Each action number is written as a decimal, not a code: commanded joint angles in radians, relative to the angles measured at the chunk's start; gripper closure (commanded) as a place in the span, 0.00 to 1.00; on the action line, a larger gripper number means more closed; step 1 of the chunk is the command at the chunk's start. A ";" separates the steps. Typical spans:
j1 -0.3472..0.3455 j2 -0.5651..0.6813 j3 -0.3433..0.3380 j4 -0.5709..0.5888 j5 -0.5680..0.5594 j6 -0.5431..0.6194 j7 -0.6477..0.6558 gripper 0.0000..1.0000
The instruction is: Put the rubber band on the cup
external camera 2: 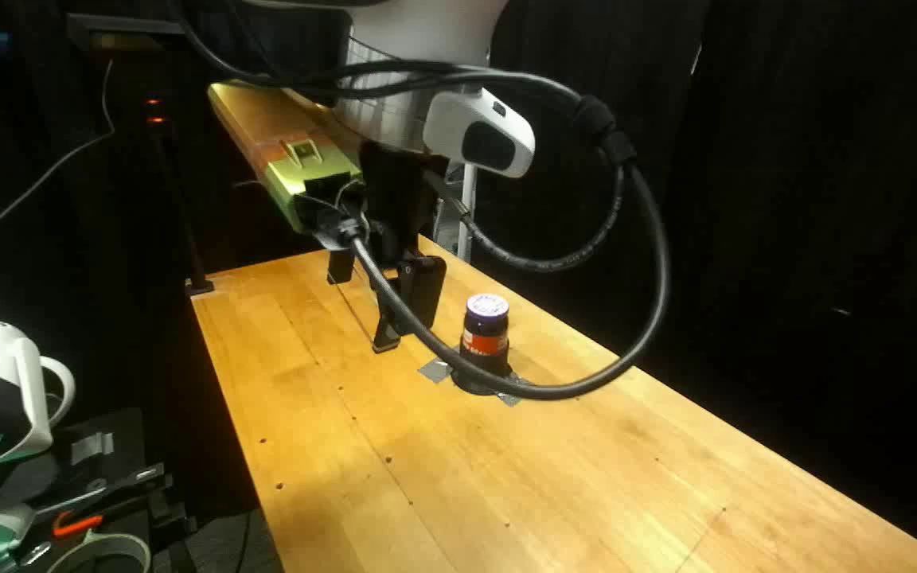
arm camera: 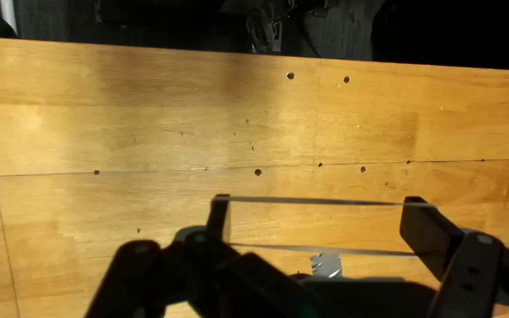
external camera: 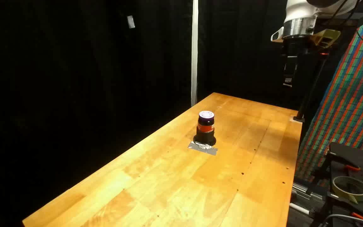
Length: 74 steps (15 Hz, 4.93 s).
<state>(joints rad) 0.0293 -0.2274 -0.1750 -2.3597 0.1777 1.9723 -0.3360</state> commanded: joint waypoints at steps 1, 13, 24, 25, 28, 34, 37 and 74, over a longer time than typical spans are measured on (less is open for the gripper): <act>-0.024 0.001 0.023 0.004 0.005 -0.002 -0.004 0.00; -0.005 0.070 0.063 0.087 -0.009 0.027 0.040 0.00; 0.077 0.584 0.216 0.639 -0.250 0.162 0.287 0.00; 0.074 0.629 0.225 0.686 -0.258 0.160 0.289 0.00; 0.080 0.740 0.228 0.800 -0.247 0.159 0.278 0.00; 0.065 0.893 0.232 0.948 -0.222 0.116 0.254 0.00; 0.067 0.946 0.233 0.996 -0.223 0.092 0.255 0.00; 0.044 1.010 0.239 1.132 -0.150 -0.313 0.291 0.00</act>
<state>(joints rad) 0.0811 0.8101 0.0592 -1.2122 0.0134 1.7111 -0.0524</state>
